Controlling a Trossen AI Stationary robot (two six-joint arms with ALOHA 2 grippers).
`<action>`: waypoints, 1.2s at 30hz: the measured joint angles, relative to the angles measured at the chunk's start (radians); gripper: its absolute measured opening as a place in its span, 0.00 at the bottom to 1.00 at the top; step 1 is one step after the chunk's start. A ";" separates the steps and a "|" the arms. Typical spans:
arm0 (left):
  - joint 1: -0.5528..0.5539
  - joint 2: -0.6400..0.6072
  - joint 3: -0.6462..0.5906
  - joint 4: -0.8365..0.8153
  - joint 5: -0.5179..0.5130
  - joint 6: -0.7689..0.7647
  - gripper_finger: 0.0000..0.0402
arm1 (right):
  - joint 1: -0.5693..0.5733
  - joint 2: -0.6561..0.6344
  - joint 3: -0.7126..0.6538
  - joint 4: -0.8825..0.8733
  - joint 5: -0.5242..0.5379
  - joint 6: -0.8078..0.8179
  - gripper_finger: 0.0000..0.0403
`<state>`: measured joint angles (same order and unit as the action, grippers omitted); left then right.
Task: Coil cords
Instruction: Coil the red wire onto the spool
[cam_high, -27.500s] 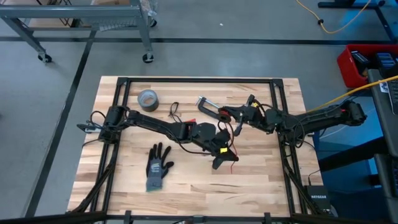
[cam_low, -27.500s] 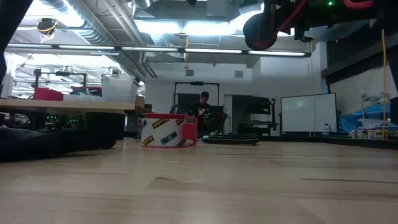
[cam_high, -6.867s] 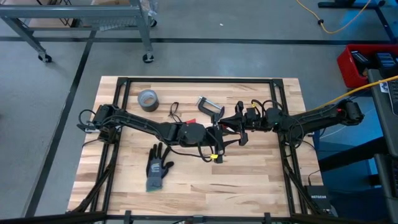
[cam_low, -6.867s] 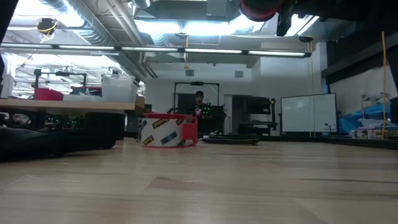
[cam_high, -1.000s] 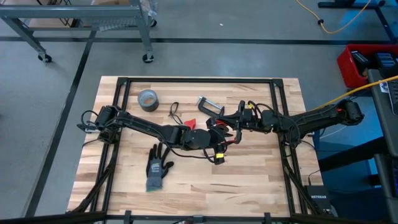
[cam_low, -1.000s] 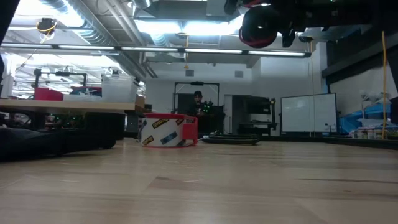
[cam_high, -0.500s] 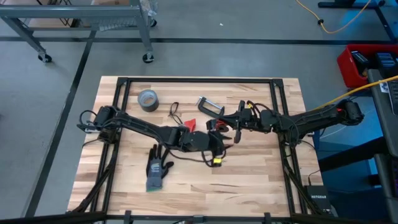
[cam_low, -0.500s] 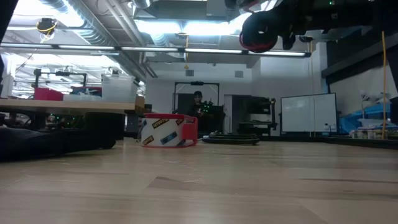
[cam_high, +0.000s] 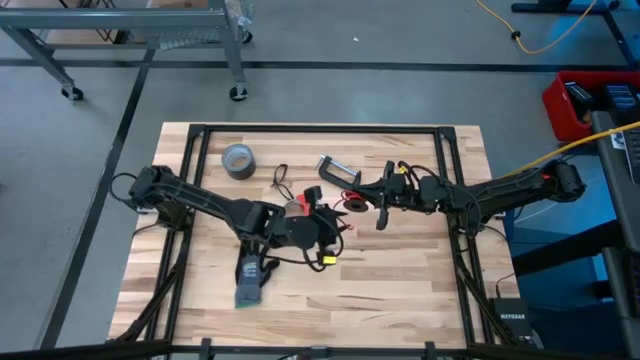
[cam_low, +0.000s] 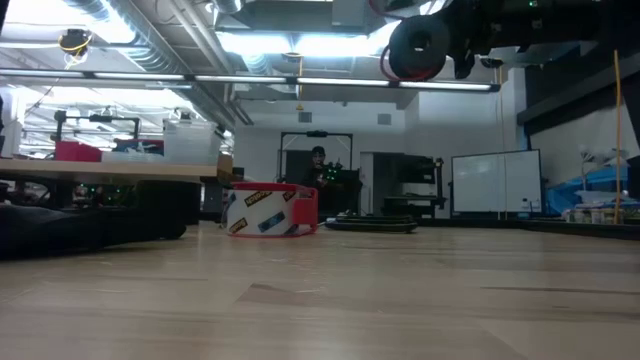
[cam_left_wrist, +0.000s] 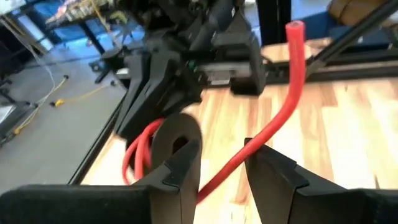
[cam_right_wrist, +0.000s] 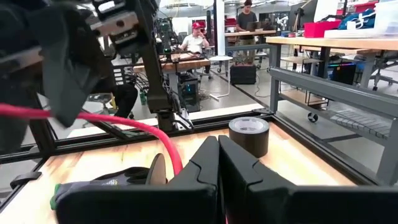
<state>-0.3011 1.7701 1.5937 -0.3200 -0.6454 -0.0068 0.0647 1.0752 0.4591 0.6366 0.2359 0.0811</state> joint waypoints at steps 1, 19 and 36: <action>-0.002 -0.003 0.000 -0.027 -0.006 -0.010 0.29 | 0.000 0.000 0.000 0.000 0.000 0.000 0.01; -0.005 -0.018 -0.001 -0.681 0.003 -0.571 0.29 | 0.000 -0.001 0.000 0.060 -0.025 0.000 0.01; -0.125 -0.019 -0.018 -1.164 -0.011 -0.957 0.29 | 0.000 -0.042 0.000 0.077 -0.248 0.052 0.01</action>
<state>-0.4264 1.7513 1.5755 -1.4843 -0.6566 -0.9636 0.0650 1.0333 0.4591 0.7132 -0.0124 0.1333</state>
